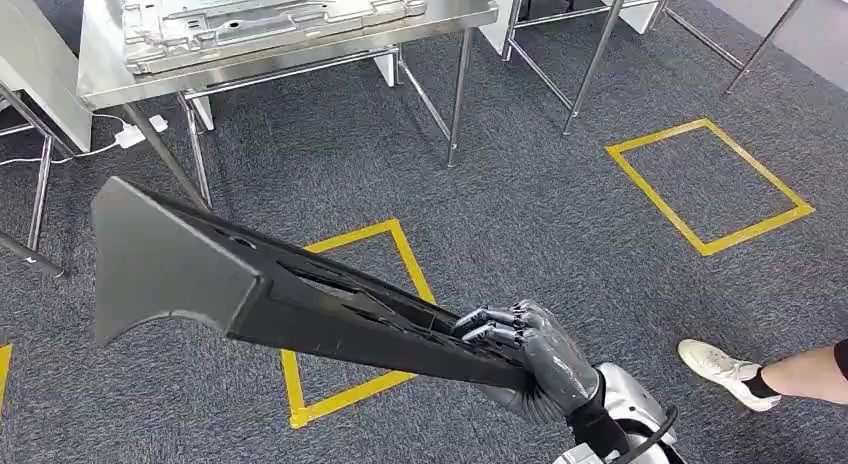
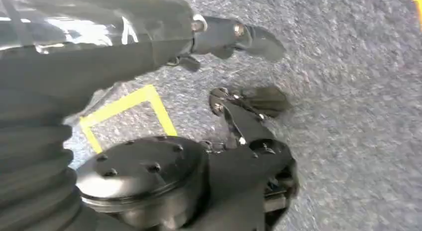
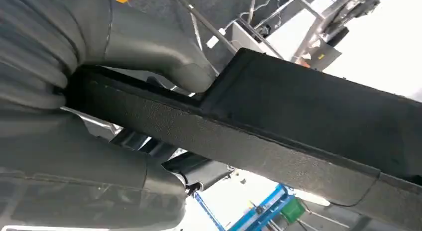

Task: Take the parts from the cabinet and place them on the table.

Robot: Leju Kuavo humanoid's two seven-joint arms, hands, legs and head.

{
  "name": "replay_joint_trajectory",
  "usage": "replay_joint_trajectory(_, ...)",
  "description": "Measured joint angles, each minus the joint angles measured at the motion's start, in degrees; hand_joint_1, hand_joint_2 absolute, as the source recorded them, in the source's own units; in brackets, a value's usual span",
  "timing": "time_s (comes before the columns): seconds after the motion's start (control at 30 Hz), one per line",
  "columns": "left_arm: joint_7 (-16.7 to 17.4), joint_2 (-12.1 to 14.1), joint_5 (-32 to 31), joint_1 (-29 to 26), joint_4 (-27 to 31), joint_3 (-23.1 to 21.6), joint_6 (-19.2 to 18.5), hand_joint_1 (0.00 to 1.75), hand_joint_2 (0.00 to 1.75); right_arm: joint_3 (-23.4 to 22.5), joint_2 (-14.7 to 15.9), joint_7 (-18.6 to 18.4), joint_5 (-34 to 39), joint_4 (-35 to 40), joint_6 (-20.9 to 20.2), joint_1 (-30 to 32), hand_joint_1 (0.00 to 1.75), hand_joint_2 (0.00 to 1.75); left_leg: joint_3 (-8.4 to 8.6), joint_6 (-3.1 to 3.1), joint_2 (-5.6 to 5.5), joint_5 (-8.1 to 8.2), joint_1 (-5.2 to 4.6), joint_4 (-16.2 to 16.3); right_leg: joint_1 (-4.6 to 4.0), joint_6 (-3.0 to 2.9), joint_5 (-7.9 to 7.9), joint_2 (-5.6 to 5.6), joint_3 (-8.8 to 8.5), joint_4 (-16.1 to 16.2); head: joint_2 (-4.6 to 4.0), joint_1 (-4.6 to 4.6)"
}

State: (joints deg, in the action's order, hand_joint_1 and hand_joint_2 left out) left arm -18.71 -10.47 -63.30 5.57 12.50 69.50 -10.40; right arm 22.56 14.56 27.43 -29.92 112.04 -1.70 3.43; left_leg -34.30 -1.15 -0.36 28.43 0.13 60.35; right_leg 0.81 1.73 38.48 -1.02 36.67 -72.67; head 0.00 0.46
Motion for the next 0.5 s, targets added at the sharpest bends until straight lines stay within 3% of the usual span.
replay_joint_trajectory(0.03,0.02,0.00,0.00,-0.03,0.00,0.00,0.00,0.00,1.75,0.02,0.00,0.00,0.00,0.00,0.00,0.11,1.75,1.75,0.40,0.01,0.01,0.37,0.01,0.00,0.01,0.06,0.30,0.02,2.61,-3.26,0.00,0.00)
replay_joint_trajectory(0.07,0.09,0.00,0.00,-0.10,0.00,0.00,0.00,0.00,1.75,0.02,0.00,0.00,0.00,0.00,0.00,0.12,1.75,1.75,0.92,0.06,0.01,0.76,0.03,0.00,0.02,0.14,-0.84,0.04,4.10,-4.02,0.00,0.00)
replay_joint_trajectory(0.1,0.07,0.00,0.00,-0.13,0.00,0.00,0.00,0.00,1.75,0.00,0.00,0.00,0.00,0.00,0.00,0.11,1.75,1.75,1.68,0.14,-0.02,1.28,0.08,0.00,0.02,0.15,-3.77,0.06,4.08,-1.87,0.00,0.00)
replay_joint_trajectory(0.17,0.07,-0.02,0.00,-0.11,-0.07,0.00,0.00,0.00,1.75,0.00,0.00,0.00,0.00,0.00,0.00,0.11,1.75,1.75,3.37,0.49,-0.12,2.37,0.22,0.00,0.01,0.09,-11.08,0.15,1.12,7.61,0.00,0.00)
replay_joint_trajectory(0.2,0.07,0.00,0.00,-0.14,-0.09,0.00,0.00,0.00,1.75,0.00,0.00,0.02,0.00,0.00,0.00,0.11,1.75,1.75,3.87,0.85,-0.12,2.92,0.23,-0.15,-0.07,0.04,-12.01,0.51,-0.23,10.49,0.00,-0.02)
replay_joint_trajectory(0.23,0.02,0.00,0.02,0.02,-0.09,0.00,0.02,0.00,1.75,0.02,0.00,0.00,0.00,-0.07,0.00,0.12,1.75,1.75,3.88,1.21,-0.18,3.14,-0.17,0.01,-0.54,0.03,-11.70,0.68,-0.26,11.03,-0.02,0.02)
replay_joint_trajectory(0.27,0.04,0.00,0.02,0.03,-0.09,0.00,0.02,0.00,1.75,0.00,0.00,0.02,0.00,0.00,0.02,-0.02,1.75,1.75,3.58,1.43,-0.11,3.17,-0.12,-0.08,-0.50,-0.44,-10.70,0.68,-1.10,11.92,0.00,-0.02)
replay_joint_trajectory(0.33,0.07,0.00,0.00,-0.06,-0.11,0.00,0.00,0.00,1.75,-0.07,0.04,-0.02,-0.04,0.00,0.02,0.28,1.75,1.75,3.91,1.81,0.02,3.23,-0.11,-0.64,-0.57,-0.80,-10.48,0.53,-0.97,11.91,0.00,-0.06)
replay_joint_trajectory(0.4,0.02,0.00,0.00,0.09,-0.11,0.00,0.00,0.00,1.75,-0.02,0.00,0.02,-0.04,0.00,0.02,0.26,1.75,1.75,4.10,2.50,-0.02,4.05,-0.14,0.35,-0.06,-1.32,-10.27,0.53,-1.94,12.62,0.00,-0.04)
replay_joint_trajectory(0.43,-0.07,0.00,0.00,0.13,-0.11,0.00,0.00,0.00,1.75,-0.02,0.00,0.02,-0.04,0.00,0.02,0.17,1.75,1.75,2.75,2.57,-0.01,5.27,-0.14,3.27,0.01,-1.81,-9.94,0.67,-2.41,12.66,0.00,-0.07)
replay_joint_trajectory(0.5,-0.02,0.00,0.00,-0.02,-0.11,0.00,0.00,0.00,1.75,0.00,0.00,0.02,-0.04,0.00,0.02,0.19,1.75,1.75,-1.97,2.68,-0.02,8.71,0.08,12.34,0.02,-2.10,-9.32,0.72,-3.15,12.66,0.00,-0.07)
